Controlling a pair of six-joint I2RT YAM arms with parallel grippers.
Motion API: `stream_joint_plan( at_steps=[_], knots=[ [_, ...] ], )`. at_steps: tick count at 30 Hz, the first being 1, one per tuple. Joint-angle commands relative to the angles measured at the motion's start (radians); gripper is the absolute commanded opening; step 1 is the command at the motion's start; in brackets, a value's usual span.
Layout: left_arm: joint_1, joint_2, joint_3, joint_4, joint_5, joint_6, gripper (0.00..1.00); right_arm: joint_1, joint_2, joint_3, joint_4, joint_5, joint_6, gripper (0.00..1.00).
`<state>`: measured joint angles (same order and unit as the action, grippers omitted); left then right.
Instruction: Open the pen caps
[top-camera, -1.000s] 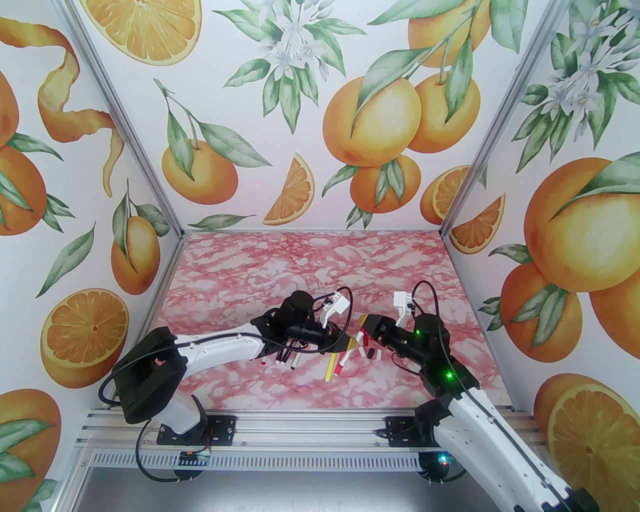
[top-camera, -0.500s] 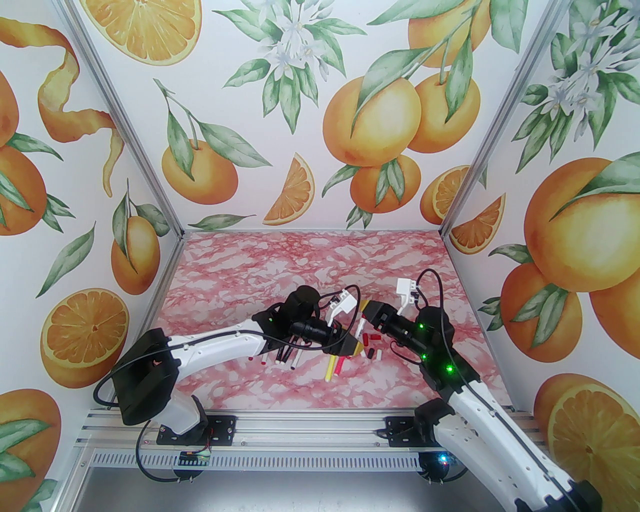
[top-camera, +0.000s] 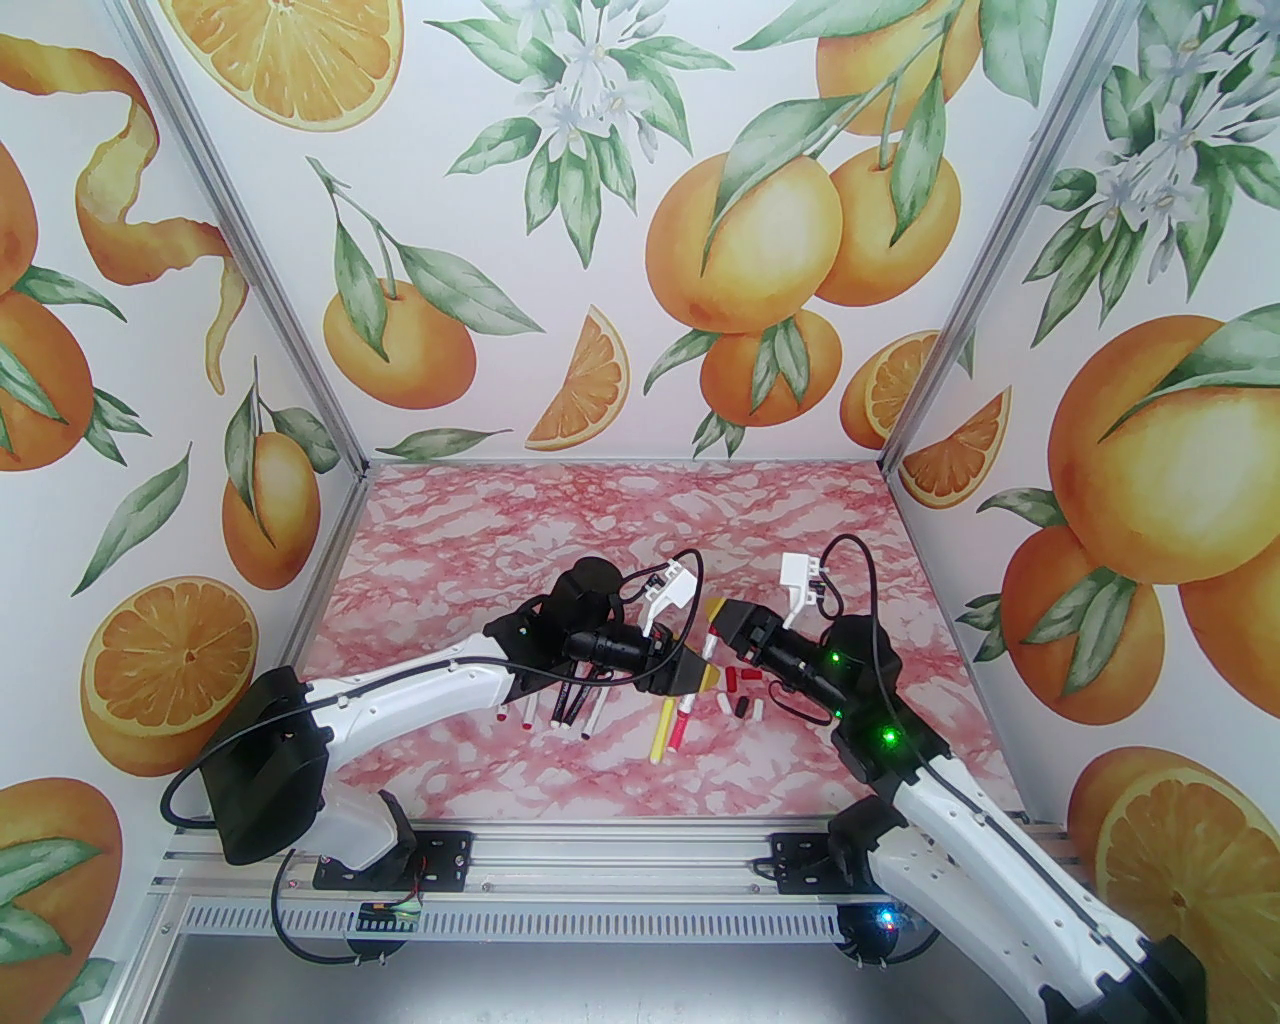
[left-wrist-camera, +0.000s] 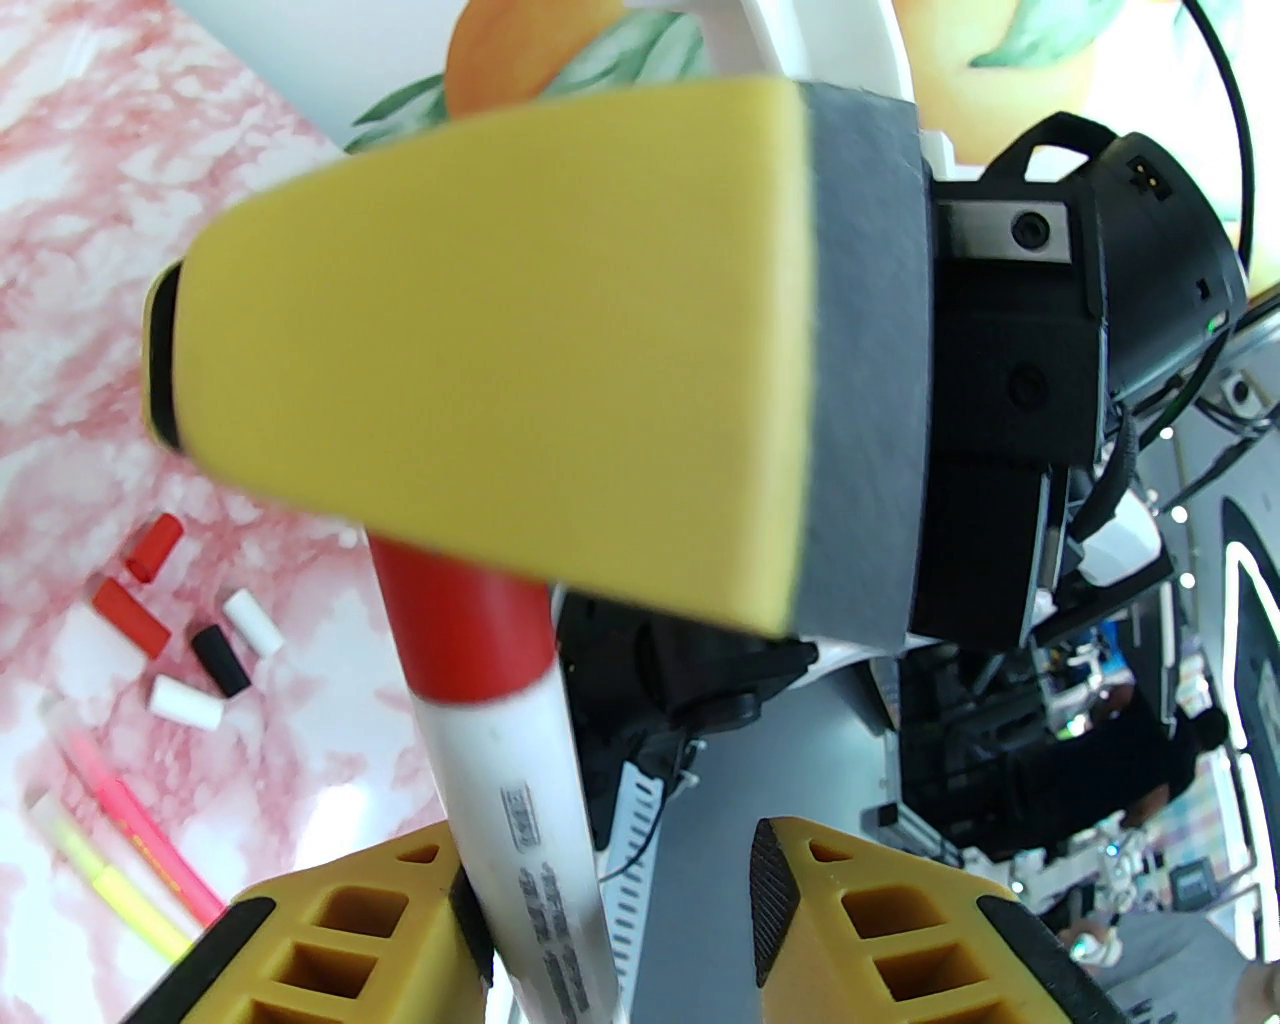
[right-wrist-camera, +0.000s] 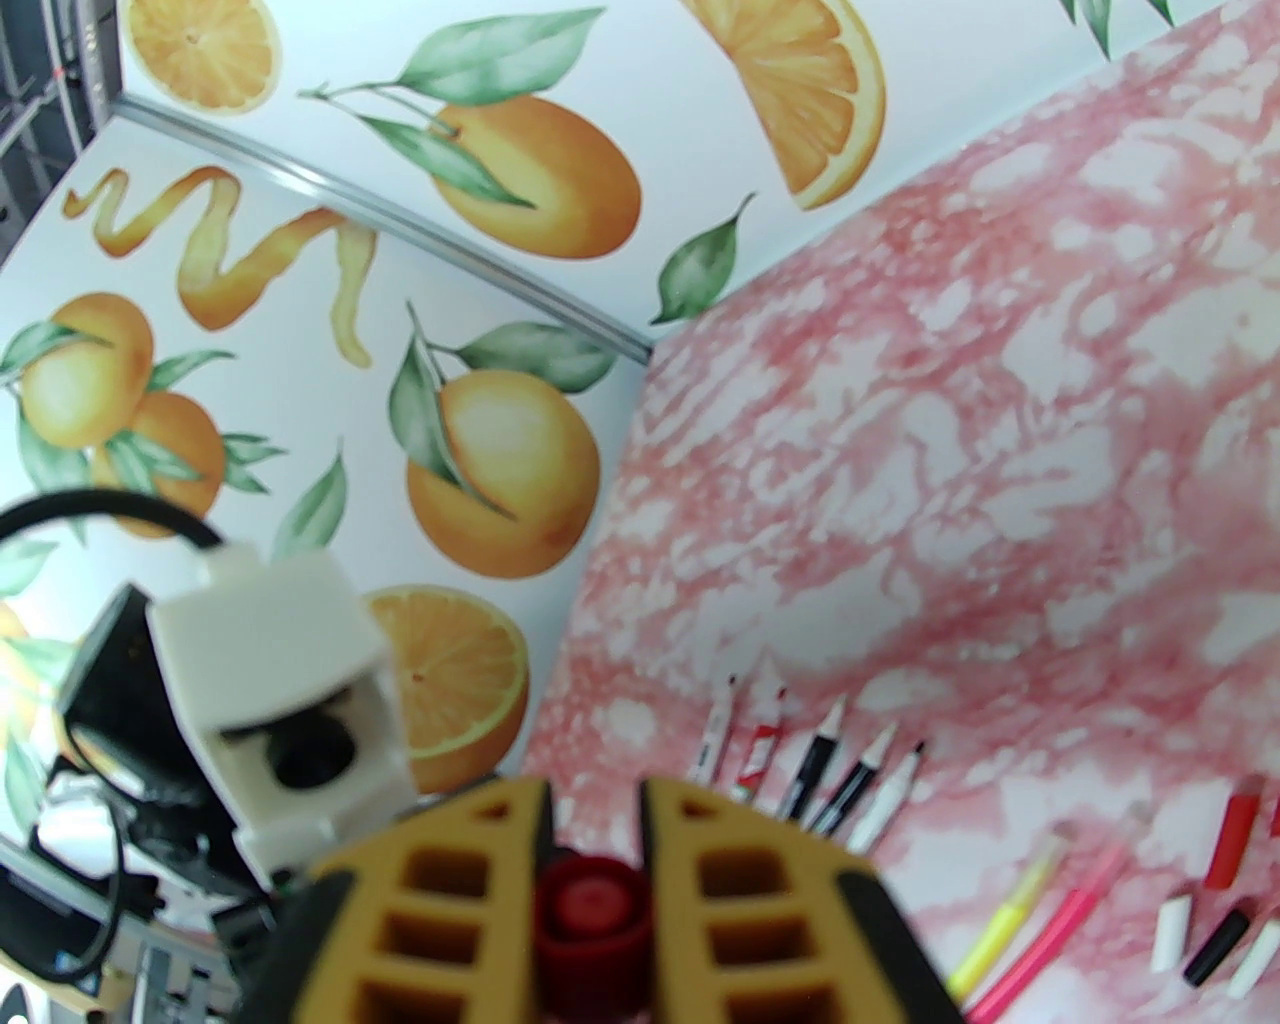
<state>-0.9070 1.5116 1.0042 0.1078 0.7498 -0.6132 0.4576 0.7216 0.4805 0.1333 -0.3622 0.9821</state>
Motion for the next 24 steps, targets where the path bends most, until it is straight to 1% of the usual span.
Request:
stream_joint_plan(
  at_steps=[1, 3, 5, 9, 12, 15, 20, 24],
  knots=[
    [0.009, 0.007, 0.030, 0.061, 0.025, -0.010, 0.25, 0.009, -0.004, -0.018, 0.049, 0.029, 0.014, 0.05],
    [0.010, 0.007, 0.031, 0.063, 0.026, -0.011, 0.21, 0.010, -0.005, -0.023, 0.055, 0.032, 0.018, 0.05],
    [0.011, 0.007, 0.028, 0.058, 0.025, -0.008, 0.11, 0.013, -0.005, -0.026, 0.061, 0.041, 0.024, 0.06],
    [0.012, 0.005, 0.014, 0.052, 0.026, 0.008, 0.01, 0.012, -0.007, -0.018, 0.056, 0.070, 0.026, 0.05],
    [0.008, -0.005, -0.007, 0.025, 0.029, 0.054, 0.00, 0.007, -0.003, 0.005, 0.036, 0.115, 0.019, 0.04],
    [-0.009, -0.011, -0.030, -0.030, 0.015, 0.110, 0.00, -0.013, 0.010, 0.036, 0.036, 0.126, 0.006, 0.02],
    [-0.032, -0.017, -0.090, -0.022, 0.010, 0.116, 0.00, -0.102, 0.047, 0.071, 0.088, 0.078, 0.032, 0.01],
    [-0.048, -0.028, -0.123, -0.002, 0.006, 0.108, 0.00, -0.145, 0.070, 0.098, 0.105, 0.059, 0.033, 0.00]
  ],
)
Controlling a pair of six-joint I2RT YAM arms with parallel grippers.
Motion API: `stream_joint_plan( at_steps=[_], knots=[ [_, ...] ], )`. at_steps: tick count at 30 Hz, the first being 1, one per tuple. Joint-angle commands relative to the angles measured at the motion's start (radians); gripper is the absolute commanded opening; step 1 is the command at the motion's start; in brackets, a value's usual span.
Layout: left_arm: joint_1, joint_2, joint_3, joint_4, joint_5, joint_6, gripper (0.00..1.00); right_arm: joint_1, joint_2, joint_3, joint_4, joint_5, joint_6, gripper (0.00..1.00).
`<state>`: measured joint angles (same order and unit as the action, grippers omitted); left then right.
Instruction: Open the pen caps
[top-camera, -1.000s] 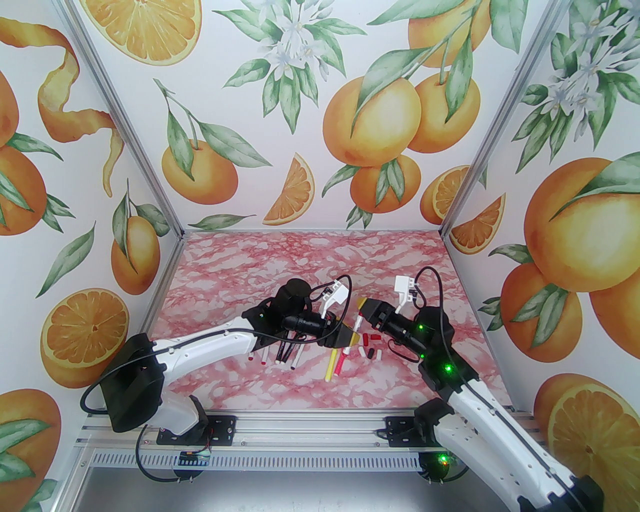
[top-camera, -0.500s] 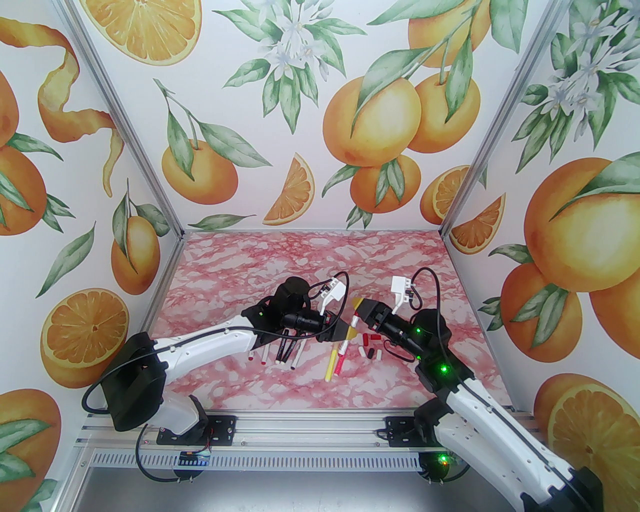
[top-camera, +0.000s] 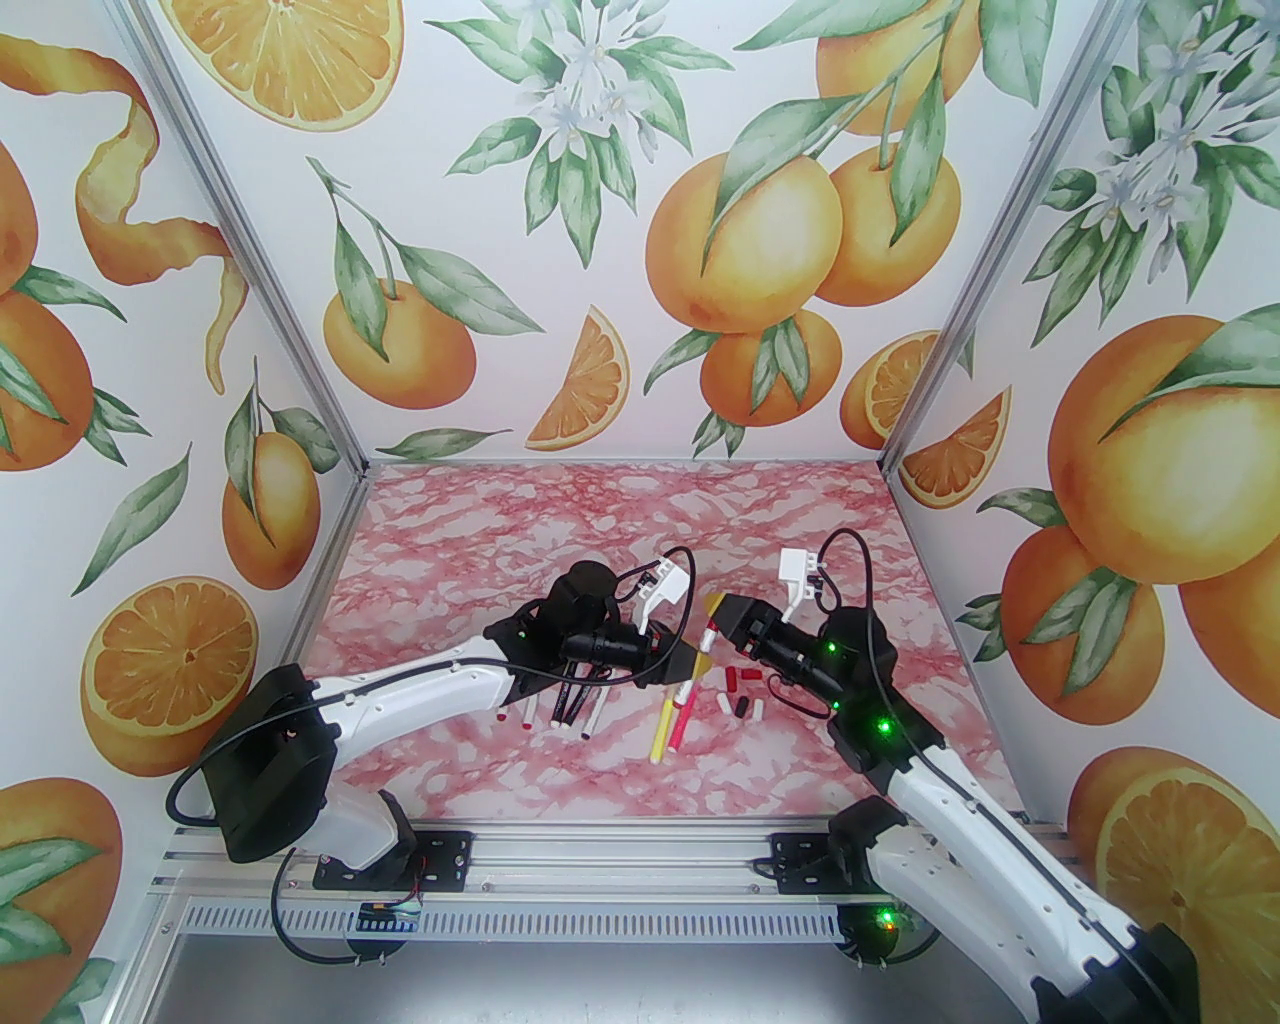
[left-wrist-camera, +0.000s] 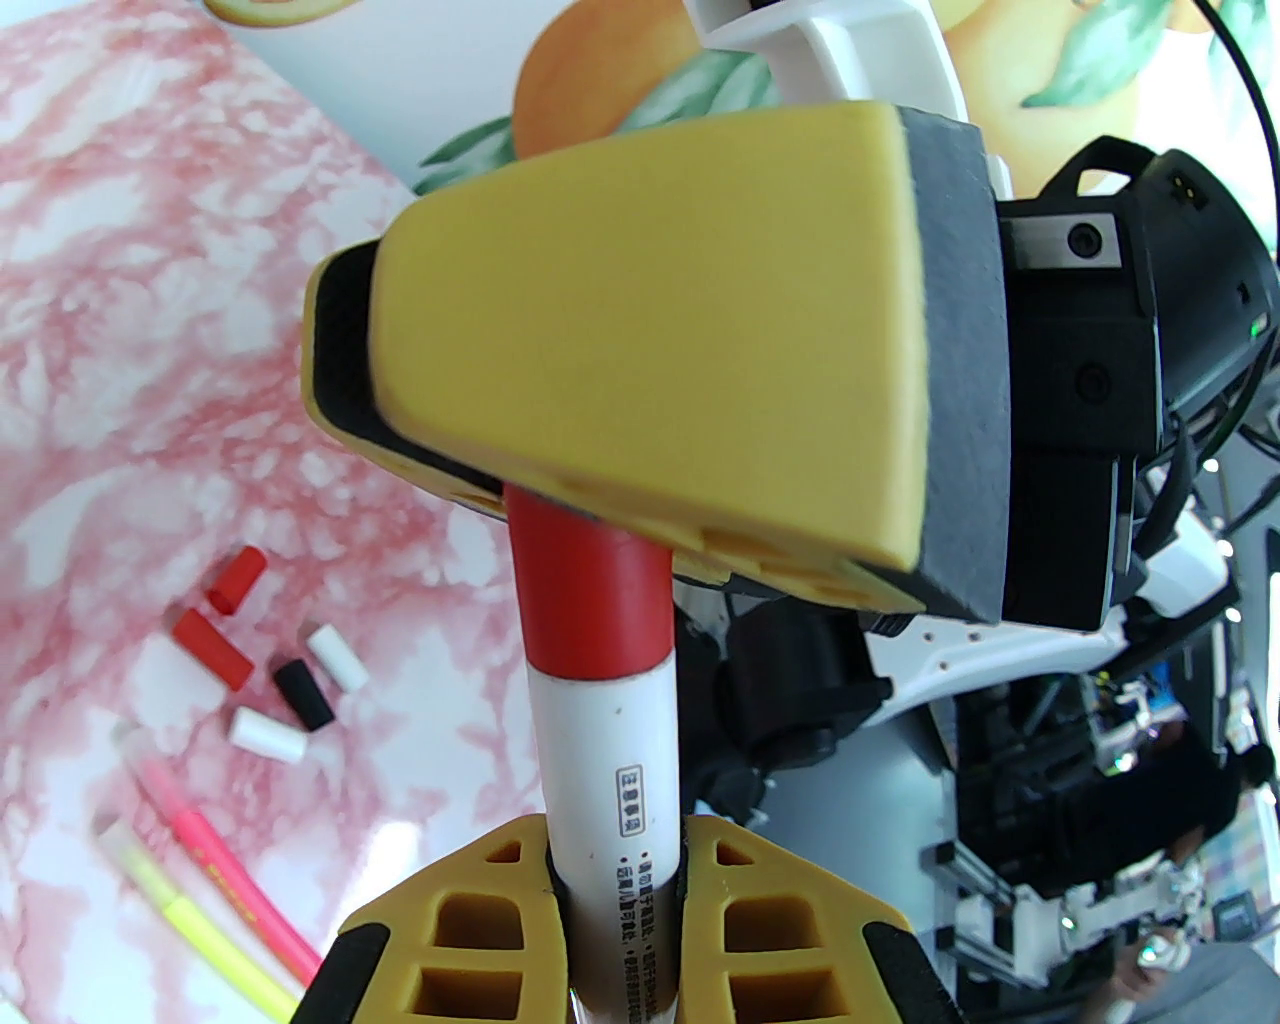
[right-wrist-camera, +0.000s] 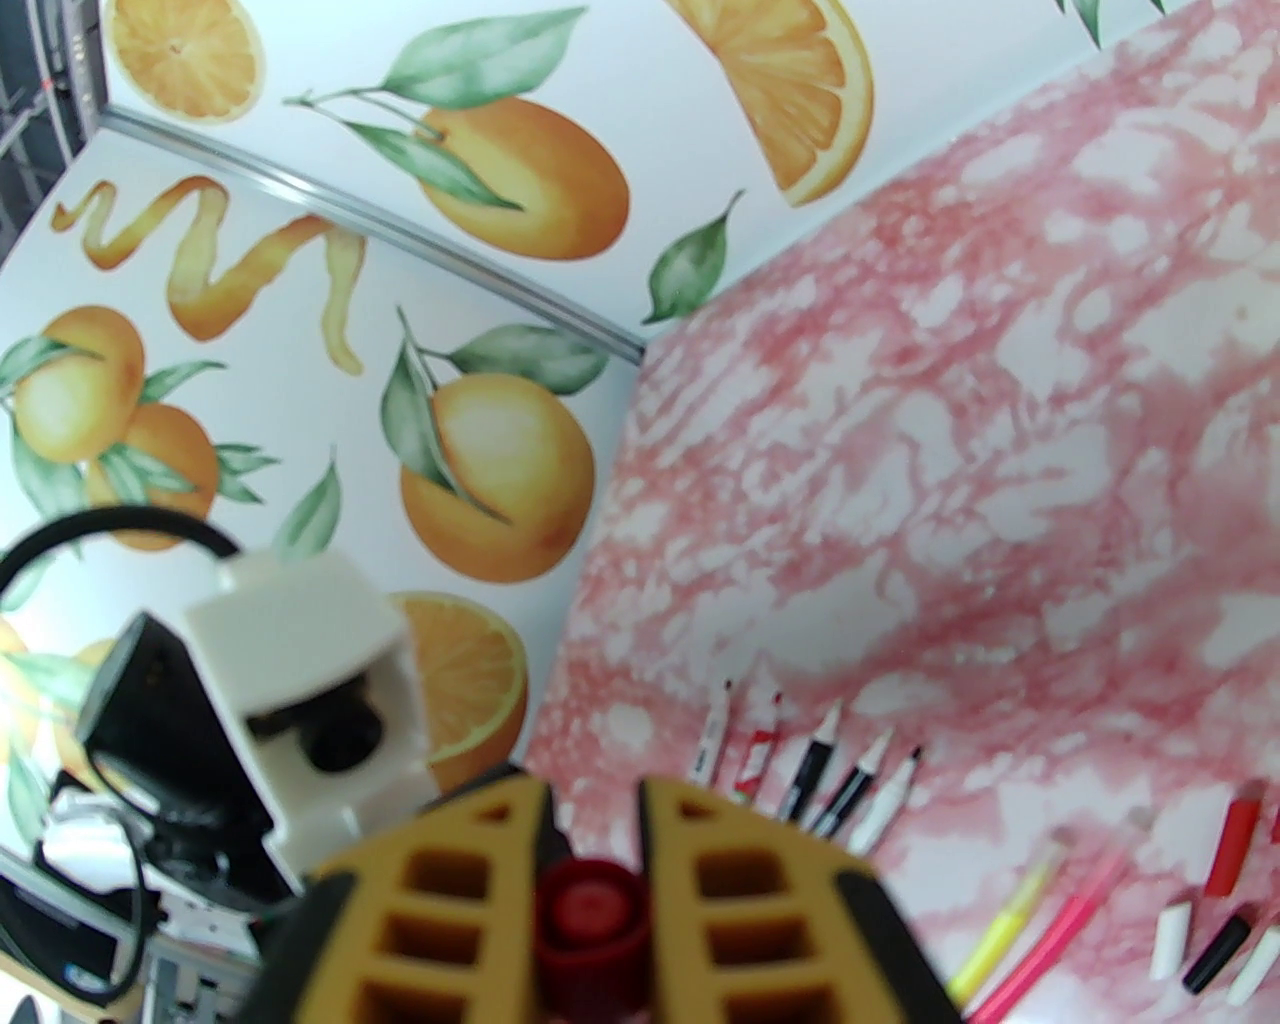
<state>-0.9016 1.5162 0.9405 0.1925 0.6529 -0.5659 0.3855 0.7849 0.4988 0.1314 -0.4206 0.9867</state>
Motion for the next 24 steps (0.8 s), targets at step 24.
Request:
stream_joint_plan(
  at_steps=[24],
  knots=[
    [-0.097, -0.005, -0.090, -0.034, 0.126, 0.016, 0.00, -0.157, 0.066, 0.162, 0.234, 0.198, -0.015, 0.00]
  ],
)
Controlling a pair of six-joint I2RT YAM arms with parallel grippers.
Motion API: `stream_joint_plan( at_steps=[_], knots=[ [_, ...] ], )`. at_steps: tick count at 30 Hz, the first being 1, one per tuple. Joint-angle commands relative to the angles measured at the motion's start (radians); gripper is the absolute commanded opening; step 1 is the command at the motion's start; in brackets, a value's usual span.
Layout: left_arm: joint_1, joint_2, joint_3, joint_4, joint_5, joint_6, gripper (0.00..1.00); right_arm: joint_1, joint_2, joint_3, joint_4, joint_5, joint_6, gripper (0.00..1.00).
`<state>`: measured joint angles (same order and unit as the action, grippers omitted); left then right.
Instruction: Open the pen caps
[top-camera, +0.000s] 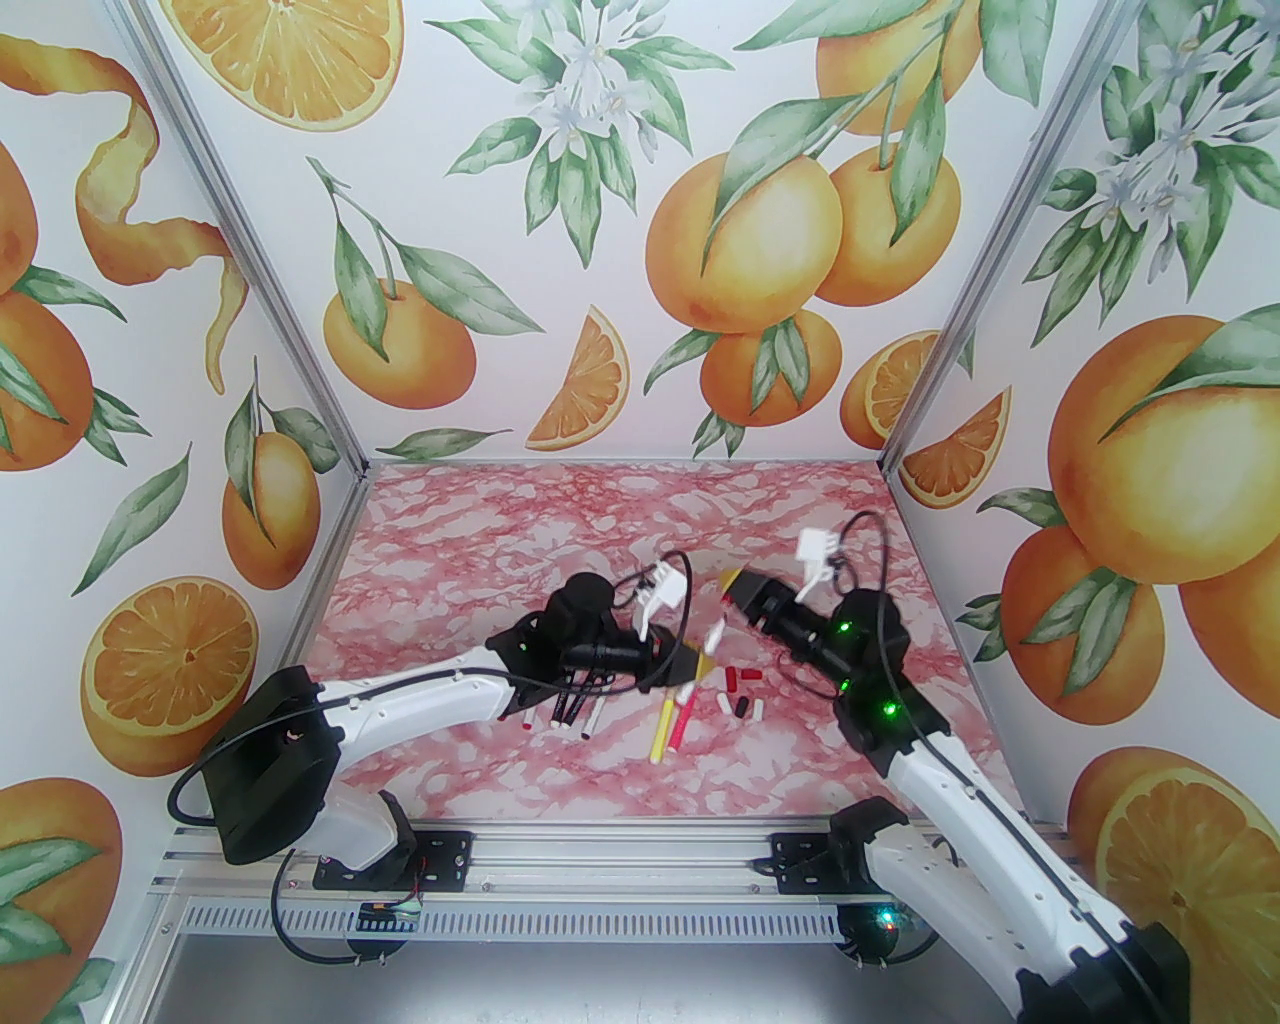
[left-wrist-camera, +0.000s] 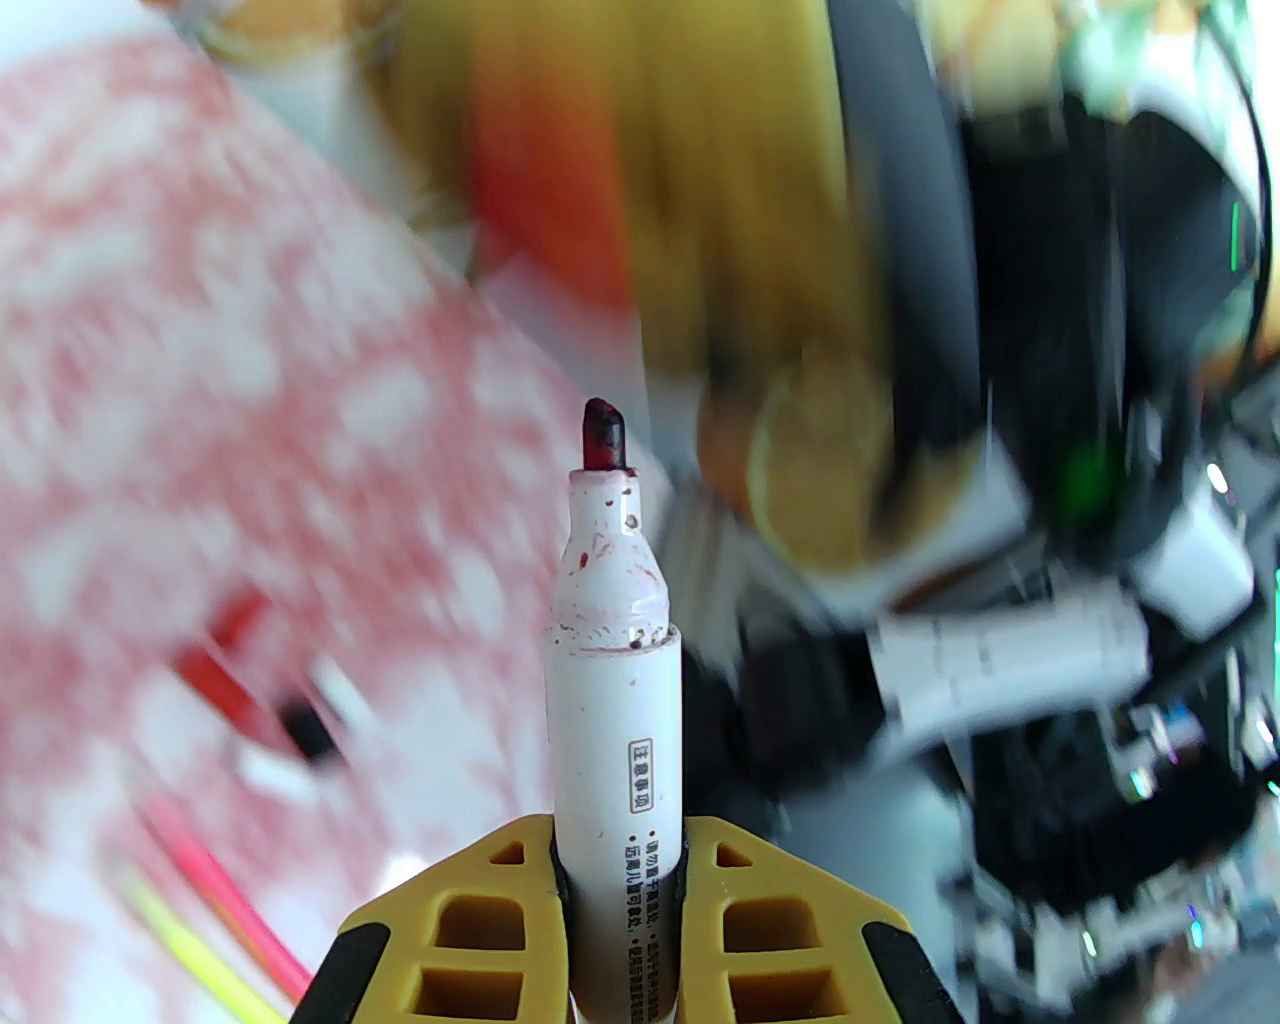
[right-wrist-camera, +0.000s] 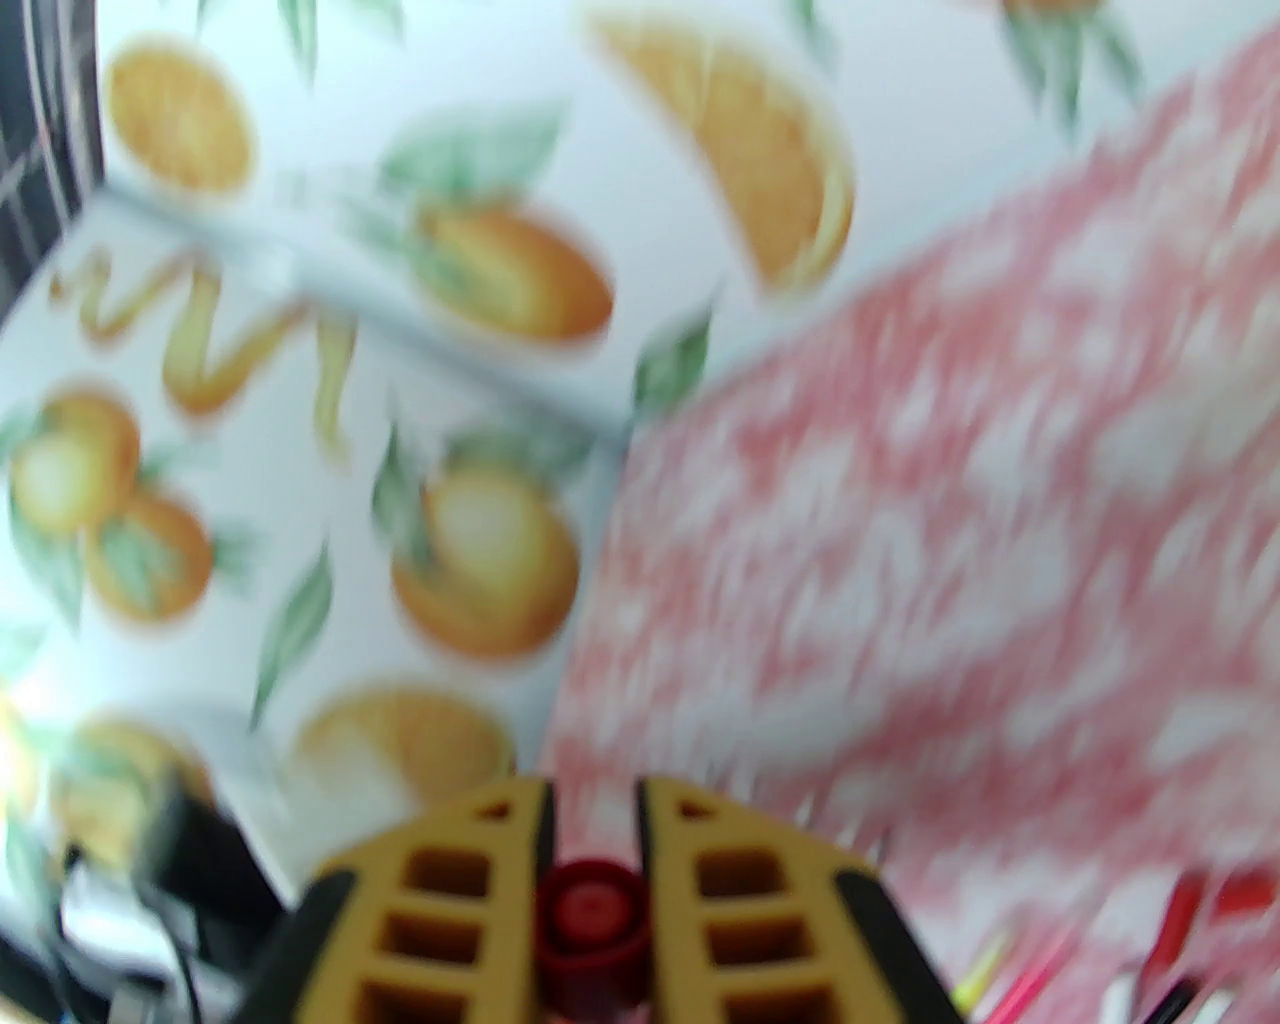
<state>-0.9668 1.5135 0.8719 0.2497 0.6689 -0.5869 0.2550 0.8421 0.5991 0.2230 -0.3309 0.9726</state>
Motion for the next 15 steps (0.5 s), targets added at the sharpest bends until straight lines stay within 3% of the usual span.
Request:
stream_joint_plan(
  at_steps=[1, 8, 12, 15],
  knots=[
    [-0.031, -0.005, -0.023, -0.100, 0.107, 0.043, 0.00, -0.034, 0.017, 0.072, 0.141, 0.098, 0.001, 0.00],
    [-0.021, -0.032, -0.022, -0.133, 0.050, 0.052, 0.00, -0.051, 0.051, 0.138, 0.020, 0.030, -0.033, 0.00],
    [0.011, -0.089, -0.008, -0.277, -0.120, 0.084, 0.00, -0.031, 0.075, 0.190, -0.310, 0.012, -0.160, 0.01],
    [0.012, -0.111, 0.030, -0.469, -0.312, 0.151, 0.00, 0.039, 0.099, 0.212, -0.612, 0.144, -0.298, 0.02]
  ],
)
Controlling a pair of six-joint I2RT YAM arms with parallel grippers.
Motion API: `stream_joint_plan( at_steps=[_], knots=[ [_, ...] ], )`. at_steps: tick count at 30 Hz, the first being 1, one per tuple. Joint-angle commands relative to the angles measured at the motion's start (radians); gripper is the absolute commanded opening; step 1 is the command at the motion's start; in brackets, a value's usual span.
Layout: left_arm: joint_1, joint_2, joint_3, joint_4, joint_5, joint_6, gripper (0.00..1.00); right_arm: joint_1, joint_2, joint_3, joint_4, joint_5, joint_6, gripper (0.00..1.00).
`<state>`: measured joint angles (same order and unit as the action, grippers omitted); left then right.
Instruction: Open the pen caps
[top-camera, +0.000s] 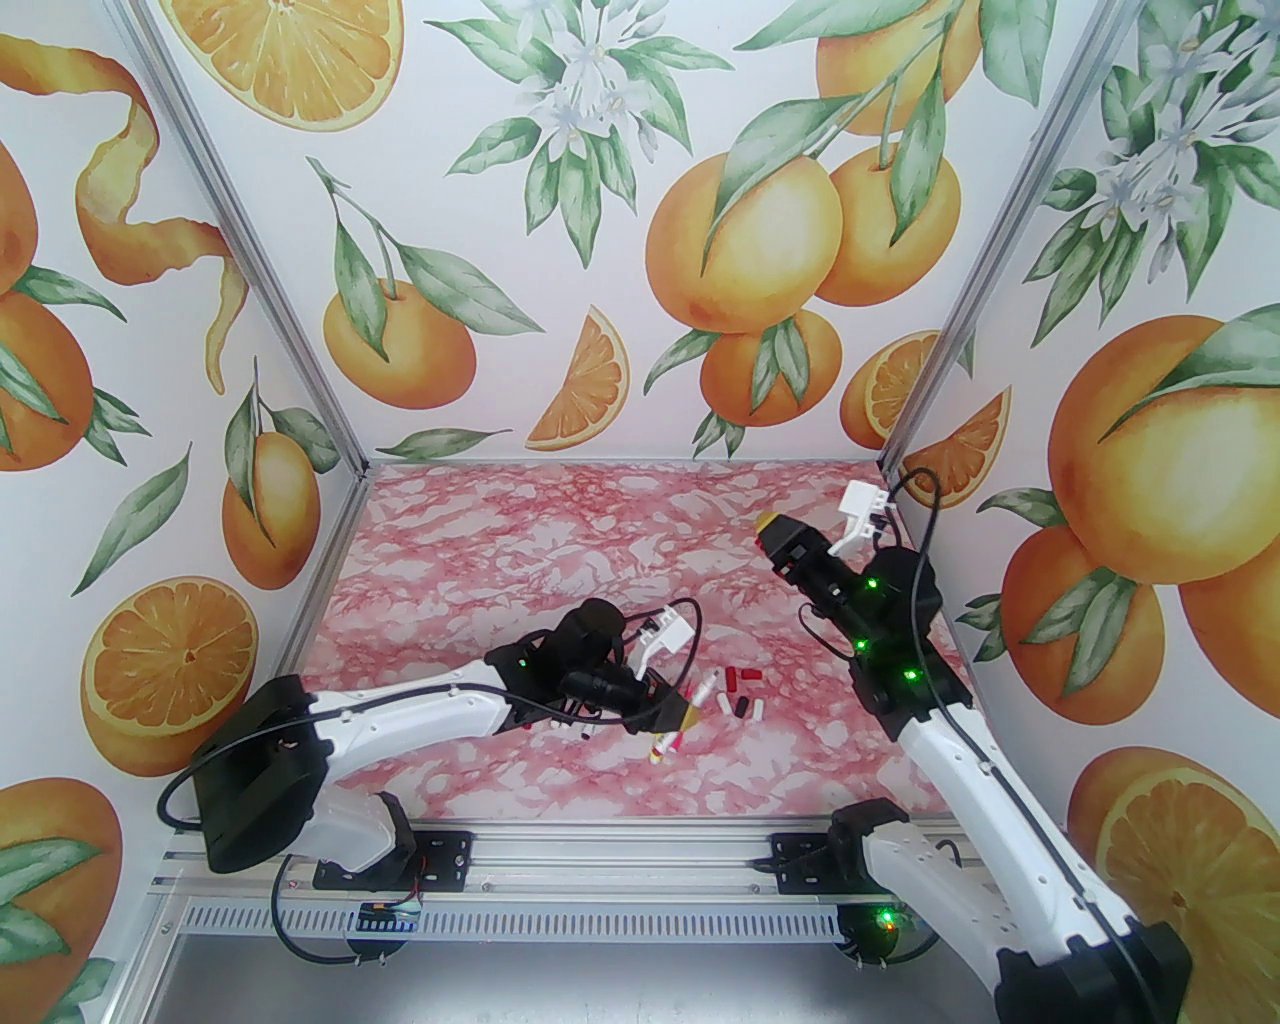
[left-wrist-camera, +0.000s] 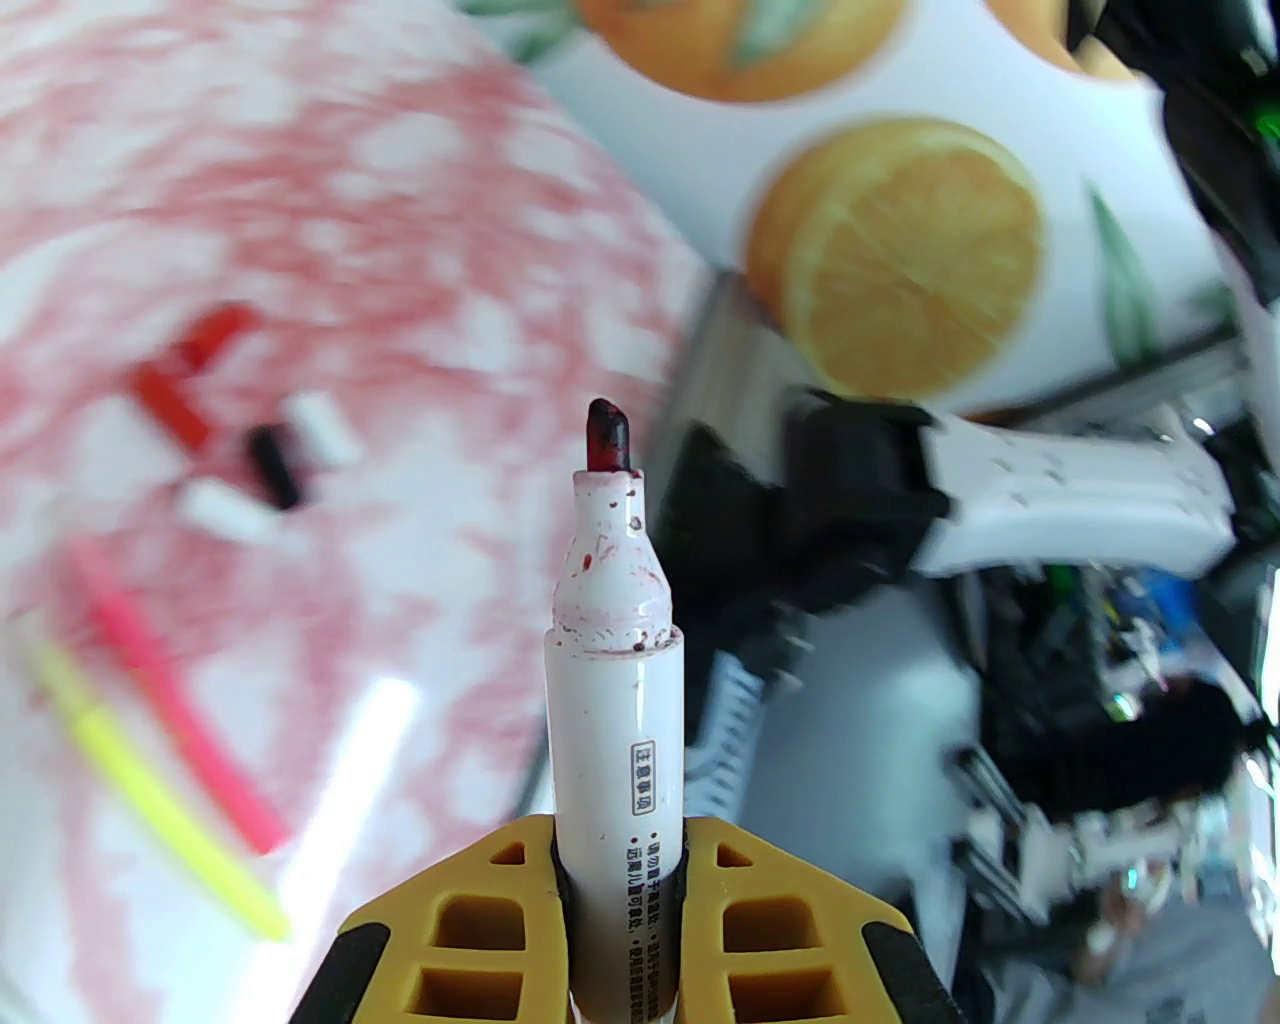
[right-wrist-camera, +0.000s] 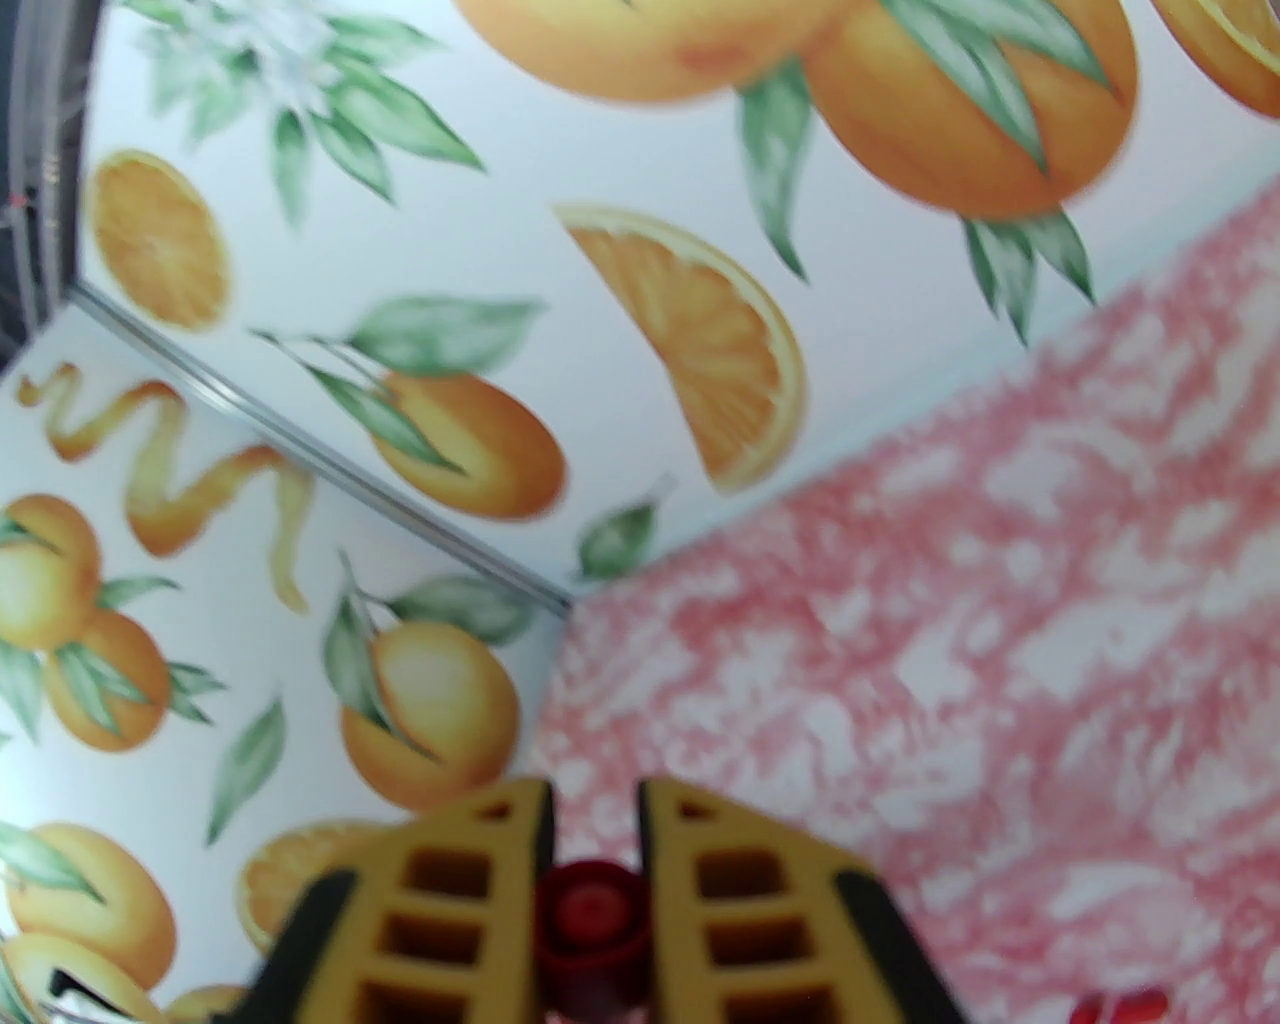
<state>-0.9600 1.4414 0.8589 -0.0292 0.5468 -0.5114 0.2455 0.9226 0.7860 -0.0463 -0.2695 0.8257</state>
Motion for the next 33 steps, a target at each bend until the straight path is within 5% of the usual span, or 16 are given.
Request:
stream_joint_plan(
  at_steps=[1, 15, 33],
  knots=[
    [0.003, -0.038, 0.050, -0.238, -0.255, 0.086, 0.00, 0.071, 0.025, 0.014, -0.412, 0.133, -0.176, 0.02],
    [-0.004, 0.084, 0.043, -0.316, -0.475, 0.015, 0.00, 0.001, 0.081, -0.258, -0.502, 0.176, -0.171, 0.06],
    [-0.041, 0.243, 0.099, -0.410, -0.614, 0.003, 0.00, -0.054, 0.236, -0.297, -0.439, 0.217, -0.217, 0.19]
  ],
)
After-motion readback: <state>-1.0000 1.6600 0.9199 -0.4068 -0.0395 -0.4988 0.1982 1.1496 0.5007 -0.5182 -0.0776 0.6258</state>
